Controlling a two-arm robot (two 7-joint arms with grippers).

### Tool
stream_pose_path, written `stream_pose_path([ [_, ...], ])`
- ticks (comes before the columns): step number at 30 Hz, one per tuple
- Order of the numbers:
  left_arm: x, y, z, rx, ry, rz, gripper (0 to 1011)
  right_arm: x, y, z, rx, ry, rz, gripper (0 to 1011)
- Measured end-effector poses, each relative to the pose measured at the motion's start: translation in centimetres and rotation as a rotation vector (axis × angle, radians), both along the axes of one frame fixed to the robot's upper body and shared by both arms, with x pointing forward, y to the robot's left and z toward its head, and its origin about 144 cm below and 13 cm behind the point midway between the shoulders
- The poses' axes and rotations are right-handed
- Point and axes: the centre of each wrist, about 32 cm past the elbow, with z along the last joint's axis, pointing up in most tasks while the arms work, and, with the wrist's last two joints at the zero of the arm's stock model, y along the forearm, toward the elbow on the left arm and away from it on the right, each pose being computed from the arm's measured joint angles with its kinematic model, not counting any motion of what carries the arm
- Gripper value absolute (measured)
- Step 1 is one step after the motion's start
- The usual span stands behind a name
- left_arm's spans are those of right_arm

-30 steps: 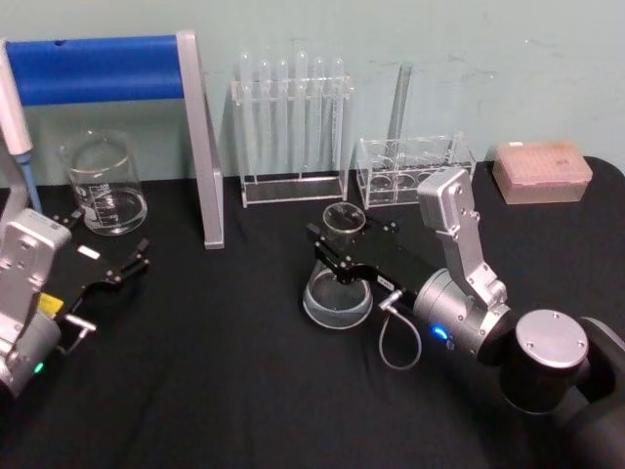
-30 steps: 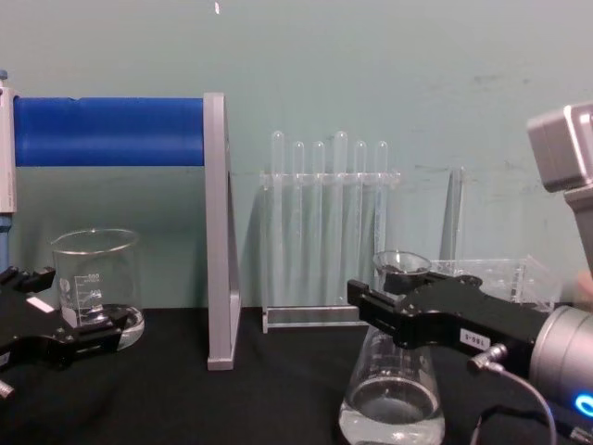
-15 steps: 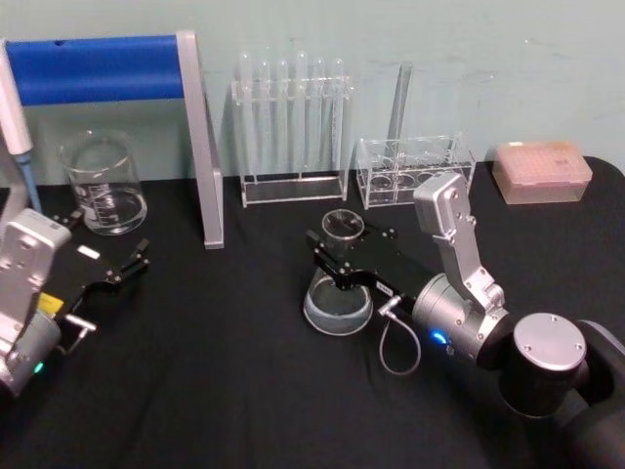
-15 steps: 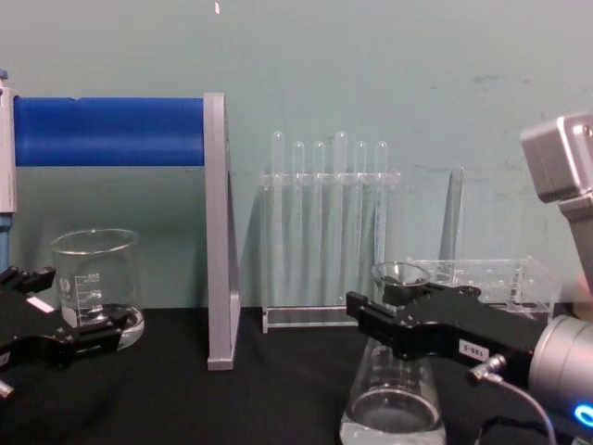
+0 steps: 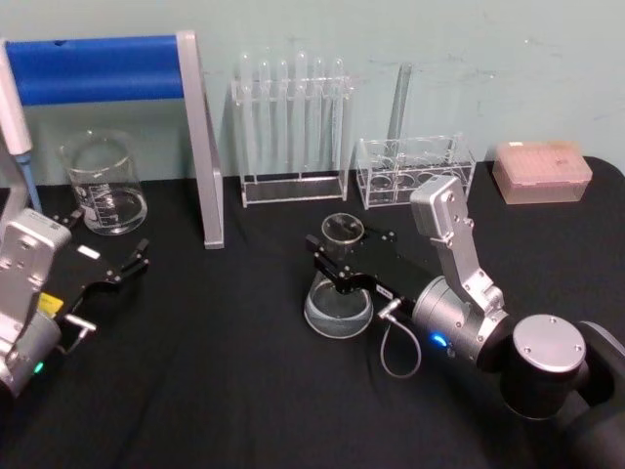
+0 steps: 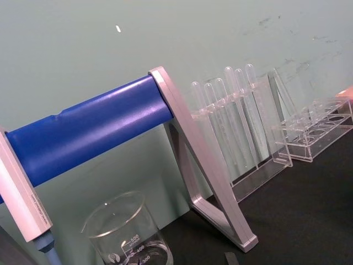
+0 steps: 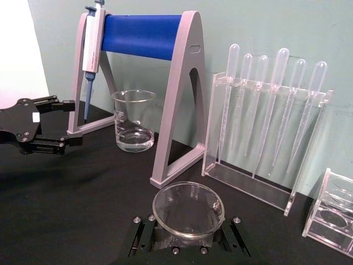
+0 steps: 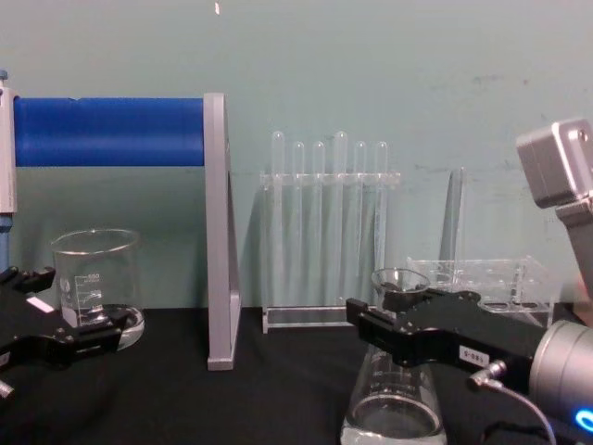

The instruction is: Grasp the erlenmeyer flask with one hand, shake it three times, then place it back.

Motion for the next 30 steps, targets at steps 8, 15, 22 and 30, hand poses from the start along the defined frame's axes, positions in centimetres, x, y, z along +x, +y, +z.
stream_pose_path([
  [8,0.00,0.00,0.00,0.000,0.000,0.000,1001,0.00,0.01,0.01,0.000,0.000,0.000,446],
  [15,0.00,0.00,0.00,0.000,0.000,0.000,1001,0.03,-0.01,0.03,0.001,-0.001,0.000,524],
  [22,0.00,0.00,0.00,0.000,0.000,0.000,1001,0.05,-0.03,0.04,0.001,-0.002,-0.001,761],
  [30,0.00,0.00,0.00,0.000,0.000,0.000,1001,0.05,-0.03,0.04,0.002,-0.002,-0.001,963],
])
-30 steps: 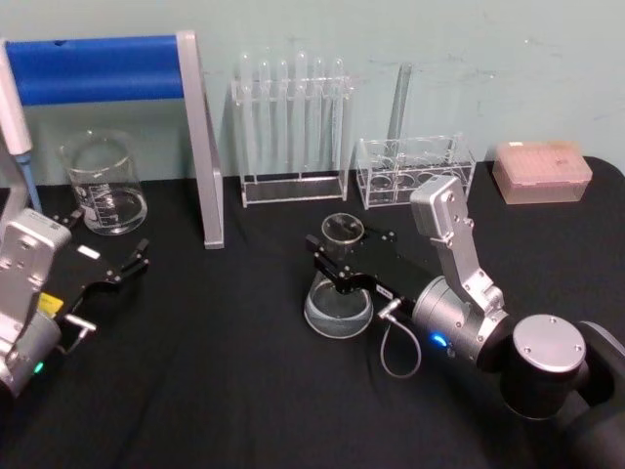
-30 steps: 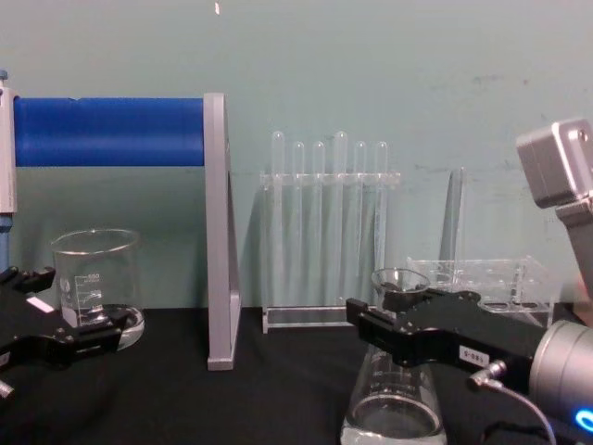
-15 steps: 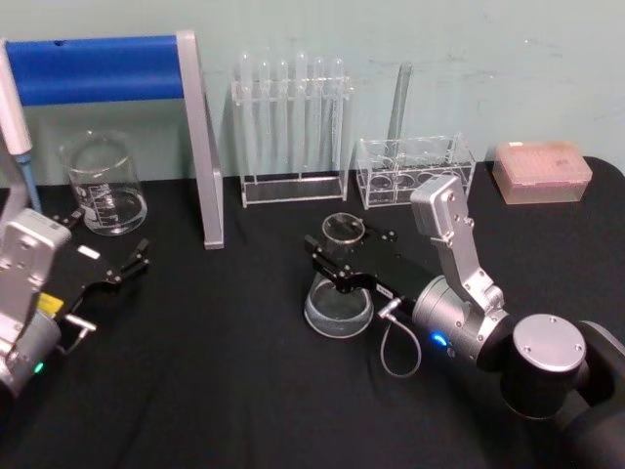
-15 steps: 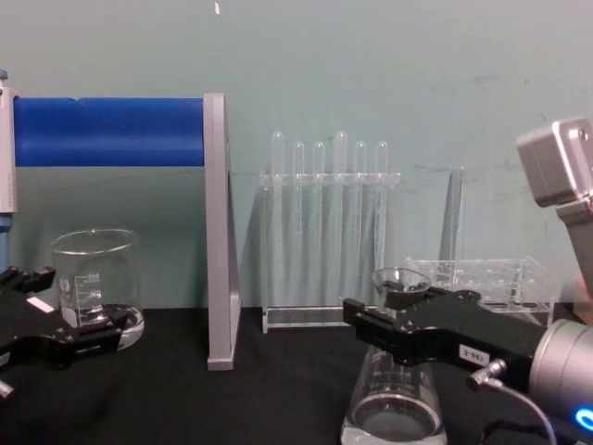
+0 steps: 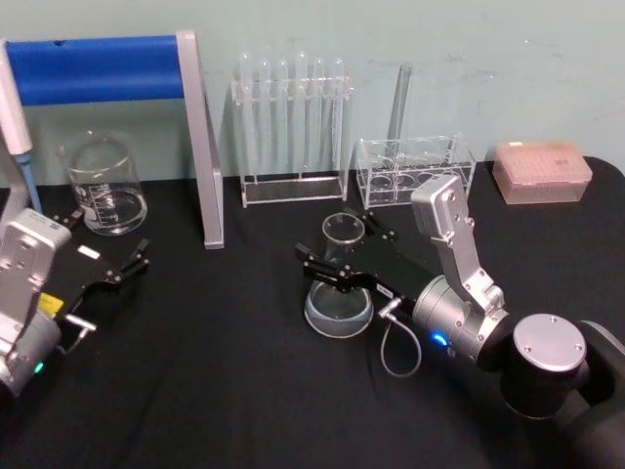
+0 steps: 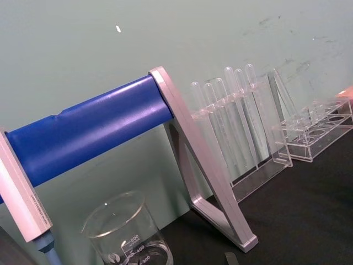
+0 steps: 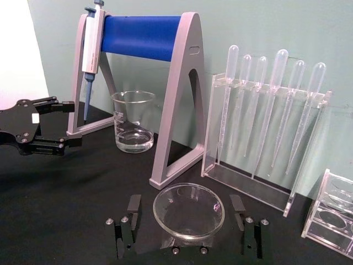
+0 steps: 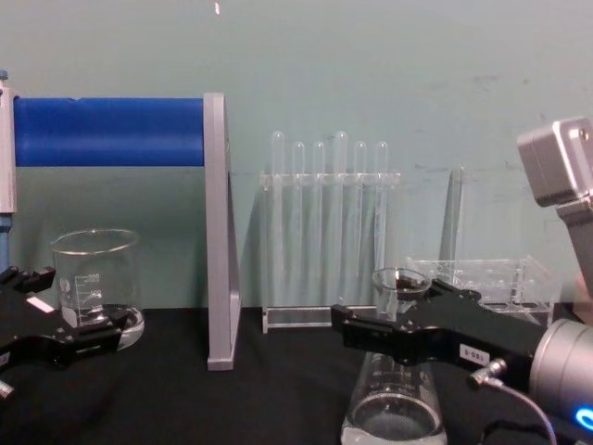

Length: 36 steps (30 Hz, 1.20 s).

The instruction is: Grasp the erlenmeyer flask with one hand, shake it three times, then place it back.

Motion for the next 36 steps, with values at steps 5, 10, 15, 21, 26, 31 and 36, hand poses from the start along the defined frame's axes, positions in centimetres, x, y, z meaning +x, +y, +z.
stream_pose_path([
  [5,0.0,0.0,0.0,0.000,0.000,0.000,1001,0.0,0.0,0.0,0.000,0.000,0.000,1000],
  [10,0.0,0.0,0.0,0.000,0.000,0.000,1001,0.0,0.0,0.0,0.001,0.000,0.000,1000],
  [15,0.0,0.0,0.0,0.000,0.000,0.000,1001,-0.1,-0.1,0.0,0.003,0.001,0.007,1000],
  [21,0.0,0.0,0.0,0.000,0.000,0.000,1001,-0.7,-0.5,0.0,0.008,0.006,0.020,1000],
  [26,0.0,0.0,0.0,0.000,0.000,0.000,1001,-1.7,-1.1,0.0,0.012,0.013,0.019,1000],
  [31,0.0,0.0,0.0,0.000,0.000,0.000,1001,-2.9,-1.9,0.0,0.014,0.016,0.012,1000],
  [36,0.0,0.0,0.0,0.000,0.000,0.000,1001,-4.2,-2.9,0.2,0.016,0.016,0.002,1000],
])
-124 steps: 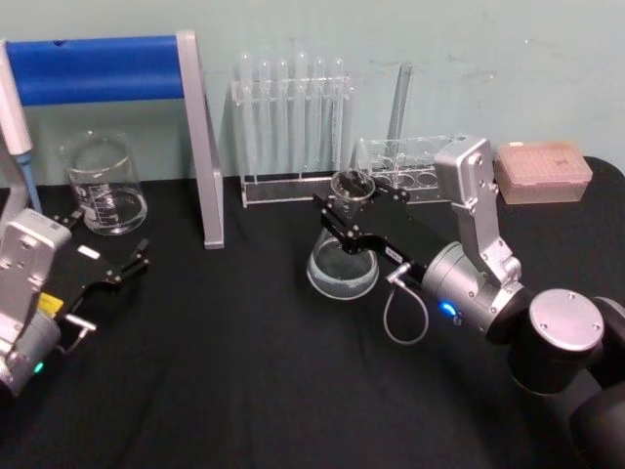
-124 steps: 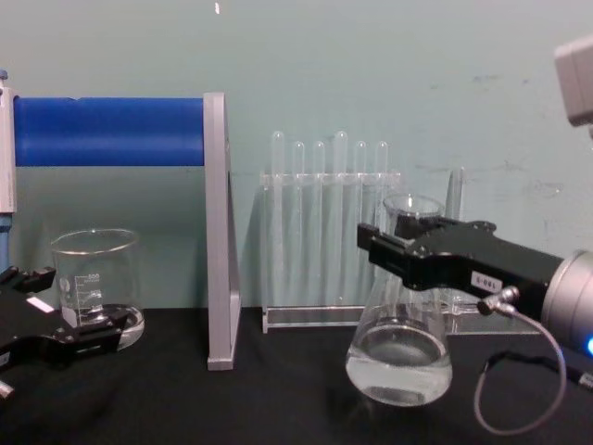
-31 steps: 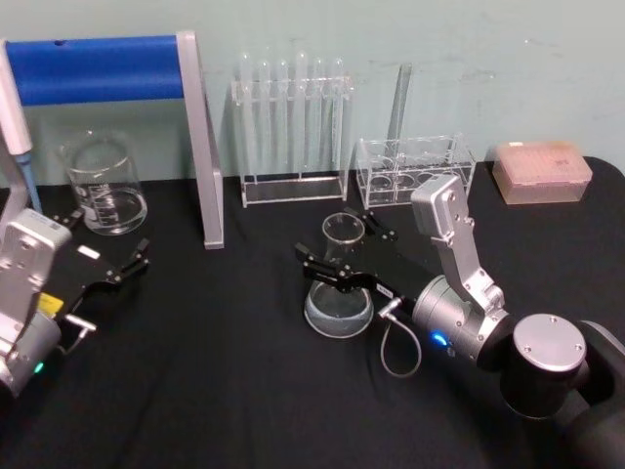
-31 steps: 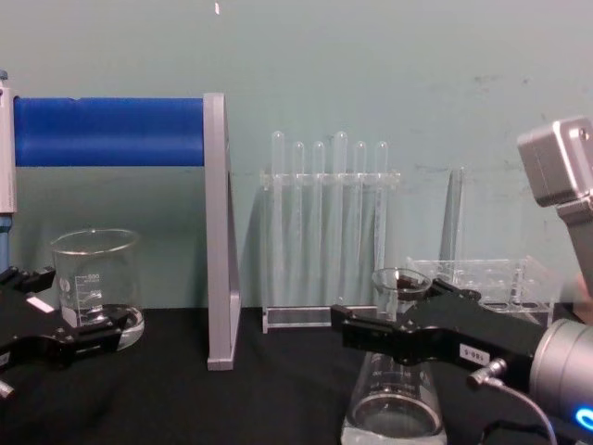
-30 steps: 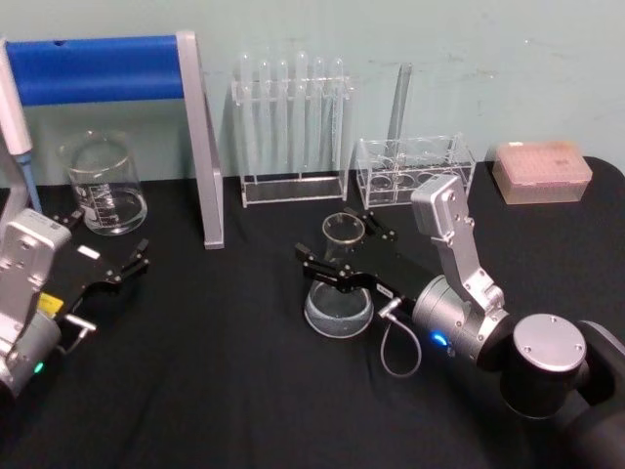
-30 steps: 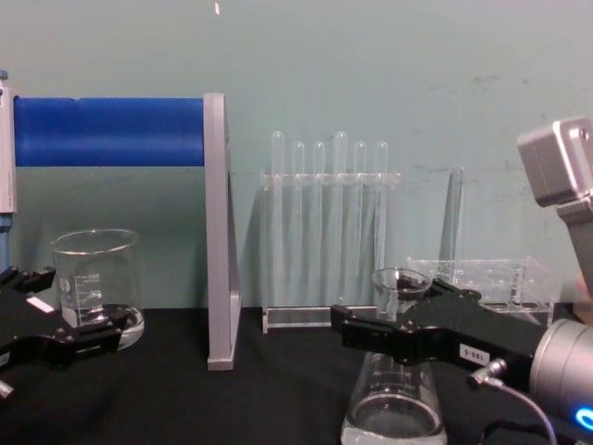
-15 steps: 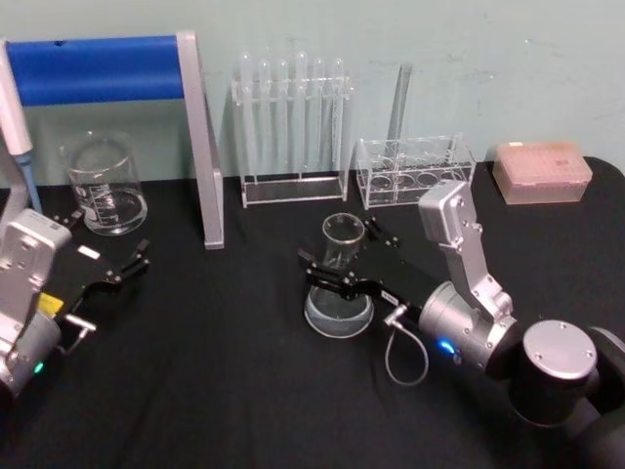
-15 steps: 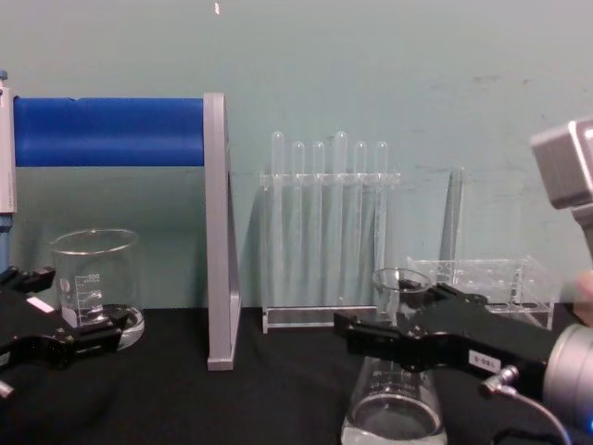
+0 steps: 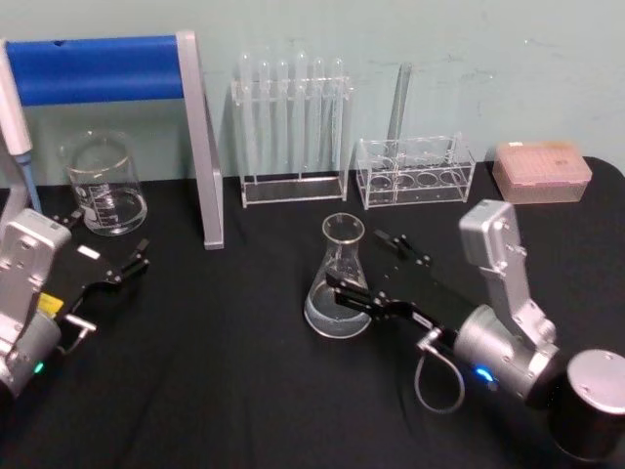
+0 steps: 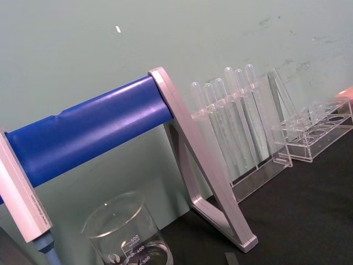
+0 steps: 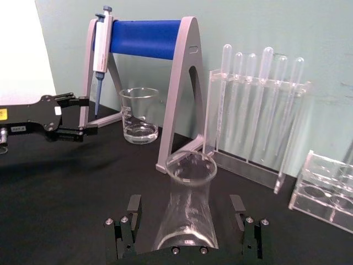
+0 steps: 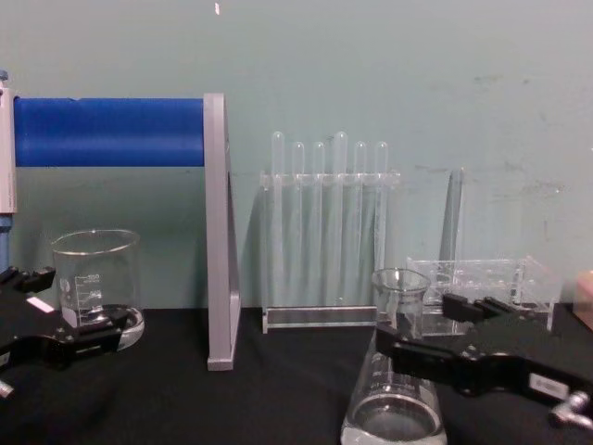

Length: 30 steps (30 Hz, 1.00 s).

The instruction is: Grasp the erlenmeyer flask with one hand, shake it three times, then place it back.

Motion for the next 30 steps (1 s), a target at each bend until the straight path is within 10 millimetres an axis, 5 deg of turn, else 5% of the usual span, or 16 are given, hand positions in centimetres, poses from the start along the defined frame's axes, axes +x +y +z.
stream_pose_path([
  [14,0.0,0.0,0.0,0.000,0.000,0.000,1001,-3.4,-2.8,0.2,-0.021,0.000,-0.026,1000],
  [30,0.0,0.0,0.0,0.000,0.000,0.000,1001,-1.8,-4.4,0.9,-0.025,-0.046,-0.245,1000],
])
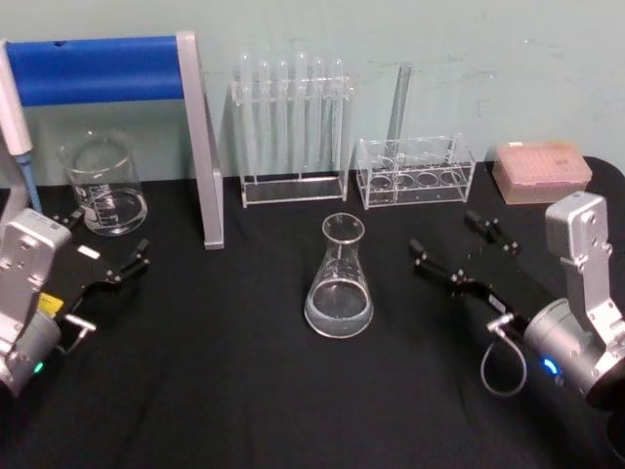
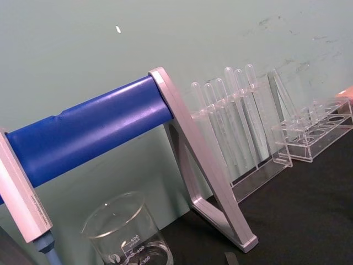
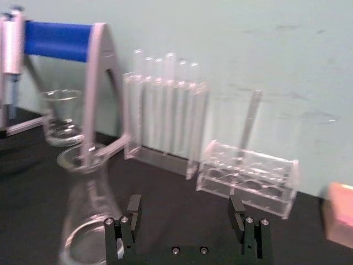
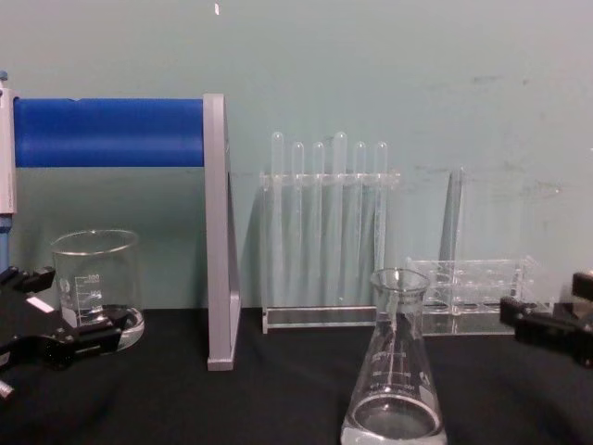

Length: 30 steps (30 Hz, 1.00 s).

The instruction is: Grasp the erlenmeyer flask with one hand, shake it three times, then place it back.

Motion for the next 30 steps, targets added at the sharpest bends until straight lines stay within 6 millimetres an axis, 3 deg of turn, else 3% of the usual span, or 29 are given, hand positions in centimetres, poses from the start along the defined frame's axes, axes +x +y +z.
stream_pose_path([
  [16,0.0,0.0,0.0,0.000,0.000,0.000,1001,4.0,0.8,-0.8,-0.004,-0.021,-0.099,1000],
  [30,0.0,0.0,0.0,0.000,0.000,0.000,1001,4.9,1.0,-1.5,-0.038,-0.016,-0.108,1000],
])
